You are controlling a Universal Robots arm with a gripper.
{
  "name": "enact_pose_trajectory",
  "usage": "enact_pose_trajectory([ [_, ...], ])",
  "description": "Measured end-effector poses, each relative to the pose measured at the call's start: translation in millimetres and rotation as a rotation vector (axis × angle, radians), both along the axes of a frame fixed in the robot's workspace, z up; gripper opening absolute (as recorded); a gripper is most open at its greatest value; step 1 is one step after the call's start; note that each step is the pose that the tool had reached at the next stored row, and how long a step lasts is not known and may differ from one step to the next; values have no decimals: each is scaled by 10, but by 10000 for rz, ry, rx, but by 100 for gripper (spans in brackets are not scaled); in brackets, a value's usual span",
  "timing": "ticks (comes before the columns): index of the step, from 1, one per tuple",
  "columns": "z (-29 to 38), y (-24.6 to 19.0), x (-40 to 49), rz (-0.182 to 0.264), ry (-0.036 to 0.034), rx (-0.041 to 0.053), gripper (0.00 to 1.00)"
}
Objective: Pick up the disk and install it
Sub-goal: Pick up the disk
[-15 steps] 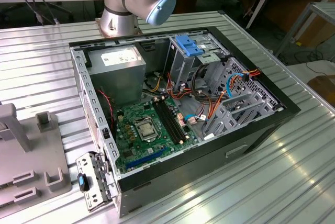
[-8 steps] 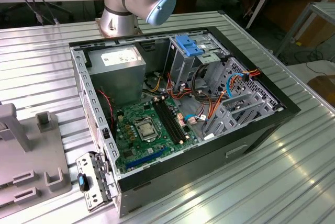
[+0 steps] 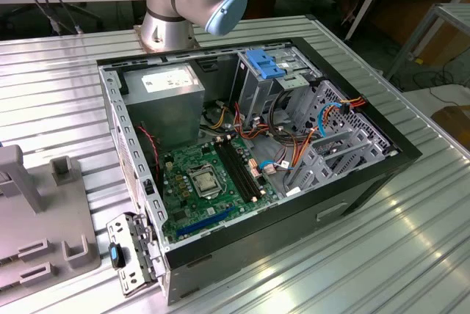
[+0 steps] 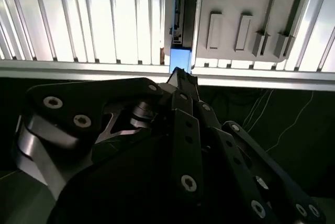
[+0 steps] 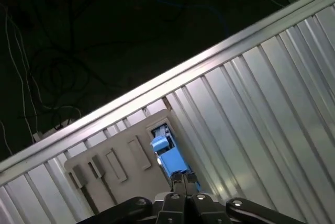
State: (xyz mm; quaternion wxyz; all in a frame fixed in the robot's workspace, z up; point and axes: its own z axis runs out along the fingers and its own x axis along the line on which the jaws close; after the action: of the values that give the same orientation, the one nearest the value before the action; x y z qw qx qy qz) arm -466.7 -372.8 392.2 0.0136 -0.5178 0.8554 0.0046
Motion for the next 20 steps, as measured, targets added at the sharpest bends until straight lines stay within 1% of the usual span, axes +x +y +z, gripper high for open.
enact_pose_trajectory([
  [4, 0, 0, 0, 695, 0, 0, 11],
  [5, 0, 0, 0, 986, 1, -1, 11],
  [7, 0, 0, 0, 1311, 0, 0, 11],
  [11, 0, 0, 0, 2467, 0, -1, 11],
  [13, 0, 0, 0, 2836, 0, 0, 11],
  [14, 0, 0, 0, 3233, 0, 0, 11],
  [15, 0, 0, 0, 3494, 1, -1, 11],
  [16, 0, 0, 0, 3685, 0, 0, 11],
  [18, 0, 0, 0, 4247, 1, -1, 11],
  [20, 0, -1, -1, 4595, 0, -1, 11],
])
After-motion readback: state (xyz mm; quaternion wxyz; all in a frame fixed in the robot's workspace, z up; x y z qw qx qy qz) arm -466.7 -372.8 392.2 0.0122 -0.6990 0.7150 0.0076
